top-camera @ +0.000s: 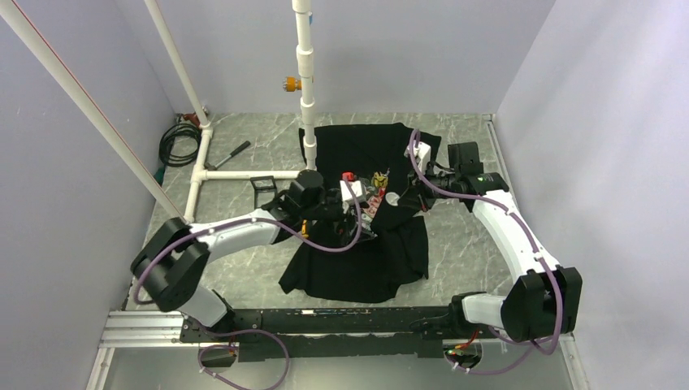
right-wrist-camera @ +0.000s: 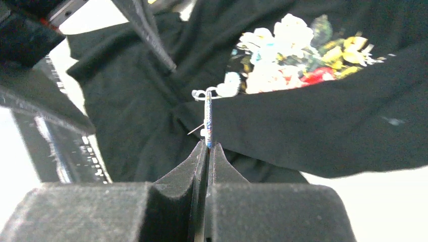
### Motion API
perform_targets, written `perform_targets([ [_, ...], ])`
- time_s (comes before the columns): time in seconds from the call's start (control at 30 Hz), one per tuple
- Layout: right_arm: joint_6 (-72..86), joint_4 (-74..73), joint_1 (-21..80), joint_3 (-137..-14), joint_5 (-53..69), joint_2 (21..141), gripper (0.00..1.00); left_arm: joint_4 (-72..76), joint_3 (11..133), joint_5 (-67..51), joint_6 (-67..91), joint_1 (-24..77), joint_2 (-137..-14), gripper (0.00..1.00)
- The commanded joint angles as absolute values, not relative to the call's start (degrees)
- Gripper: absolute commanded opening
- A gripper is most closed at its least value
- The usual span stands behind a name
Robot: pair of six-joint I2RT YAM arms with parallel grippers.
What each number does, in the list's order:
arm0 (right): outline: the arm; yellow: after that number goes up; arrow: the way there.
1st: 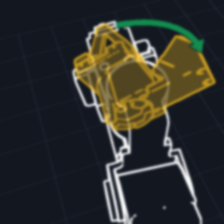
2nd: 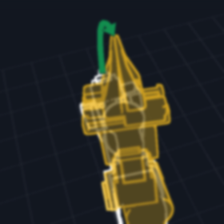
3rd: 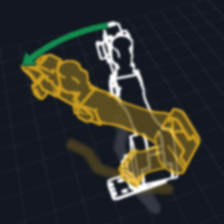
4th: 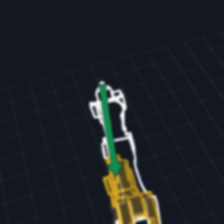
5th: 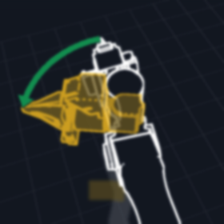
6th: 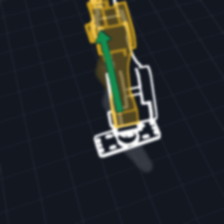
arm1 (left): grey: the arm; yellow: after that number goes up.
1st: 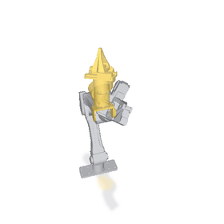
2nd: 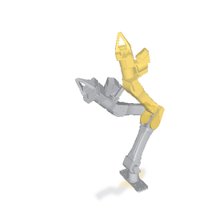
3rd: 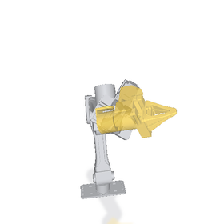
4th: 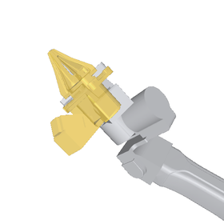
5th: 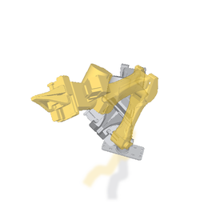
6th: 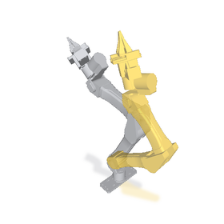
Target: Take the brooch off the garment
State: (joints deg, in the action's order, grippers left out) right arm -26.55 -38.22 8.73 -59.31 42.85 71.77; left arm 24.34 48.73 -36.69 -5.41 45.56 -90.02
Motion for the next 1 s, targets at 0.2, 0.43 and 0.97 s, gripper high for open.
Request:
perform_targets([
  [0.2, -16.3, -33.7, 12.8, -58.5, 60.3, 69.8, 0.00, 1.7, 50.2, -48.8, -9.3, 36.7, -78.6, 0.99],
  [0.43, -8.9, -27.7, 15.7, -55.7, 68.5, 71.9, 0.00, -9.5, 53.8, -53.7, -10.3, 34.1, -75.1, 0.99],
  [0.97, 5.1, -15.7, 19.8, -54.5, 71.7, 76.8, 0.00, -5.0, 59.3, -53.8, -0.4, 33.7, -77.7, 0.85],
])
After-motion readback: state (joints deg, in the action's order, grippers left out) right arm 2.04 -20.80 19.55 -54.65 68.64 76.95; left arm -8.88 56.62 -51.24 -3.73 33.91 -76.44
